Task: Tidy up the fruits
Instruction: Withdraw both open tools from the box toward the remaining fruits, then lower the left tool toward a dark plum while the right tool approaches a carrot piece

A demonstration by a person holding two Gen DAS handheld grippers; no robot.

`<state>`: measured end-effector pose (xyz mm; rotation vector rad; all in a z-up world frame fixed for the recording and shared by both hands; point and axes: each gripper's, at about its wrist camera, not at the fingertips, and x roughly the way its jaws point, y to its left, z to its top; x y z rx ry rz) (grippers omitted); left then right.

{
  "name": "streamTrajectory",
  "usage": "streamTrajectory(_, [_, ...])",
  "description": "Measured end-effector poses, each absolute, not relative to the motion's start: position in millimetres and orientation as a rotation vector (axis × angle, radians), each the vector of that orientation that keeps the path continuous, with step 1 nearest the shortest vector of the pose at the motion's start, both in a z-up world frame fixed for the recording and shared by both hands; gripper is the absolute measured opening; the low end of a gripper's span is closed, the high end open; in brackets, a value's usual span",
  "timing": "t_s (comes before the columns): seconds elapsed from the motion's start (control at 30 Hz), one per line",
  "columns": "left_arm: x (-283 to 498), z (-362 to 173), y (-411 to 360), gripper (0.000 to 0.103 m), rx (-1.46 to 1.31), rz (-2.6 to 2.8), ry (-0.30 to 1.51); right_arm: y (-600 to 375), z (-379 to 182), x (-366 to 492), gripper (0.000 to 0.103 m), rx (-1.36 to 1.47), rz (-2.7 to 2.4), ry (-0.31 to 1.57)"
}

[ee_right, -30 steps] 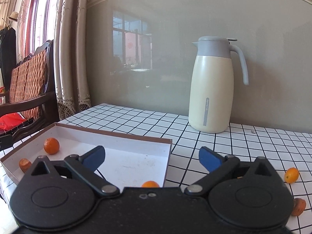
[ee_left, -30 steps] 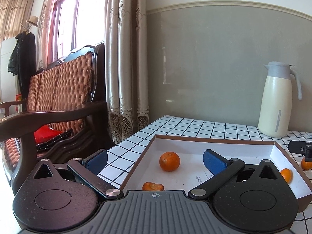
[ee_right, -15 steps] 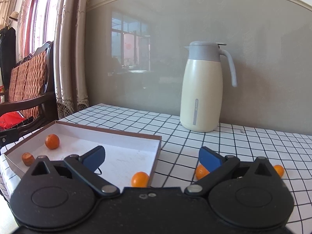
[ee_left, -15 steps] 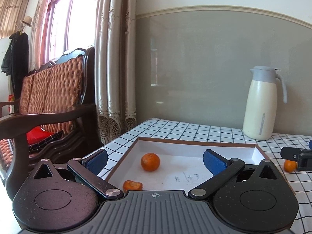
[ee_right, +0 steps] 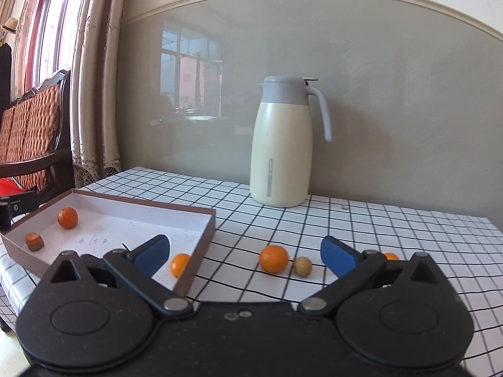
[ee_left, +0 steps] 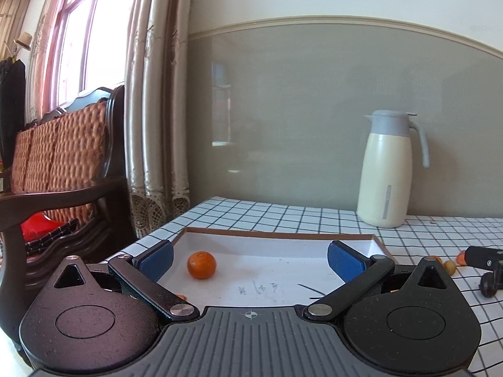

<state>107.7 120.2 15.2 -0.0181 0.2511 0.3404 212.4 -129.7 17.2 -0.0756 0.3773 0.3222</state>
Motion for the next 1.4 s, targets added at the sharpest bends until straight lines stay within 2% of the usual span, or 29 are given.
streamTrajectory(0.73, [121.0, 11.8, 25.0, 0.103, 0.052, 0.142, 0.259, -207.3, 9.0, 198.7, 0.097, -0.11, 0.173, 0.393])
streamTrajectory(1.4, [168.9, -19.5, -68.4, 0.103, 0.088, -0.031, 0.353, -283.9, -15.9, 221.2, 0.095, -0.071, 0.066, 0.49])
